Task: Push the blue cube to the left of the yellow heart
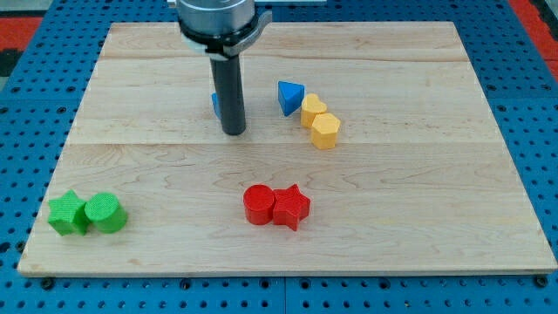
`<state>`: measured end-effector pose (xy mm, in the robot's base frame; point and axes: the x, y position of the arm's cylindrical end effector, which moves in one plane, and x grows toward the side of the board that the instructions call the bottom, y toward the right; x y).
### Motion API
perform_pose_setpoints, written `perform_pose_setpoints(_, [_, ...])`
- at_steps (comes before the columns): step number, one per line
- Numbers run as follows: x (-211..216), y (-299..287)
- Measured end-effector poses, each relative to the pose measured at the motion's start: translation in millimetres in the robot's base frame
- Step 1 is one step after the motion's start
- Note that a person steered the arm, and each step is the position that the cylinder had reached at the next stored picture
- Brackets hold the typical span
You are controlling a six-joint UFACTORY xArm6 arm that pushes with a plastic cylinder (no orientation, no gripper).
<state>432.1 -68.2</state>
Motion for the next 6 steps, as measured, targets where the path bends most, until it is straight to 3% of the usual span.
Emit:
perform_pose_setpoints(1, [5,-40])
perform_pose_setpoints(3, [-80,-76])
perform_pose_setpoints(4, [-82,-51])
perform_pose_setpoints(6, [-40,-19])
